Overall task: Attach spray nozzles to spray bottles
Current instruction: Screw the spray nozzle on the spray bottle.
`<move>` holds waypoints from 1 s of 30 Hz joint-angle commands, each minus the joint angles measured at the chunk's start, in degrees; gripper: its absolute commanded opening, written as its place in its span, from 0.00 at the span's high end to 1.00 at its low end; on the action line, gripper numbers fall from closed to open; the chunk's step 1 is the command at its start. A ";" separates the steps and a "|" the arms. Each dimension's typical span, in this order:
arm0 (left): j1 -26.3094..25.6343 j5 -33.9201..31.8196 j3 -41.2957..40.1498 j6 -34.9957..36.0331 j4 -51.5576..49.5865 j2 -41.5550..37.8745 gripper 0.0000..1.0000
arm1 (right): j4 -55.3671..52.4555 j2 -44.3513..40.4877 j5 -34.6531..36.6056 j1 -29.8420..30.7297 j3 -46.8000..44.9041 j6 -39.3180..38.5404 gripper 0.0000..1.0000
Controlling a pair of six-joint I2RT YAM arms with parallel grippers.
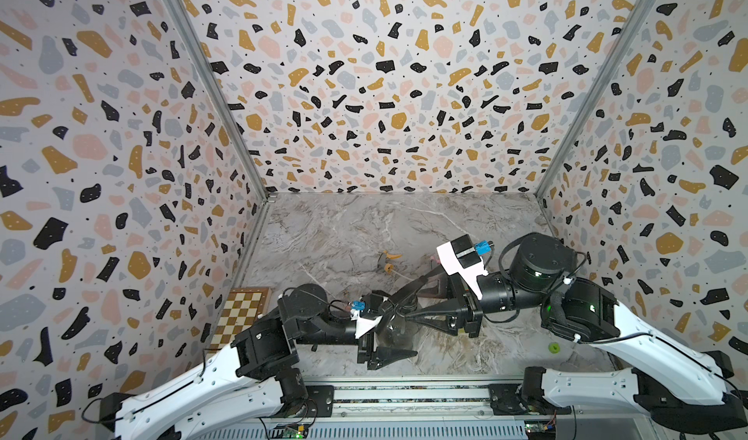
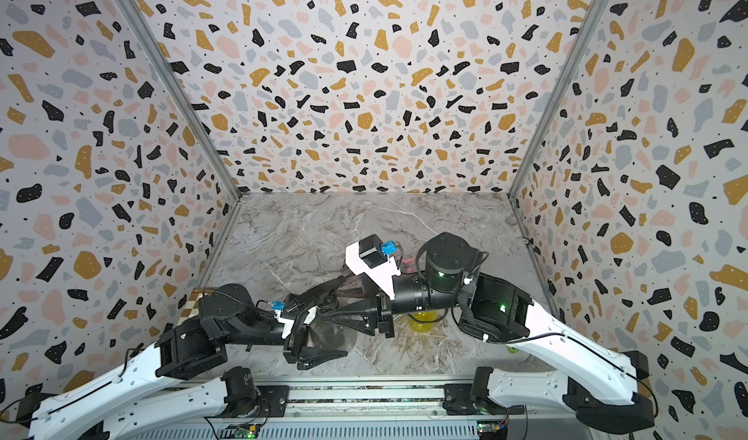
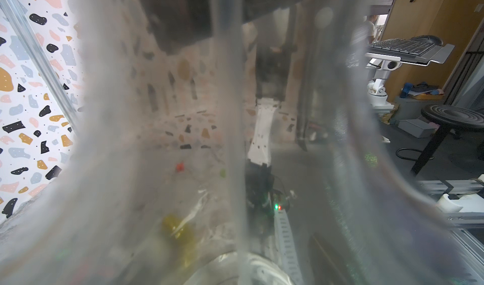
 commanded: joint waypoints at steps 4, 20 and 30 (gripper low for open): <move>0.23 -1.36 2.27 0.54 2.53 -0.57 1.00 | 0.84 -0.15 0.36 0.06 1.33 0.90 0.69; 0.27 -23.80 3.24 -0.26 6.92 1.55 1.00 | -8.79 7.29 47.34 18.62 -1.85 19.07 0.76; 0.26 -26.93 2.10 -1.77 8.66 3.72 1.00 | -4.91 13.61 61.72 21.89 1.01 24.65 0.72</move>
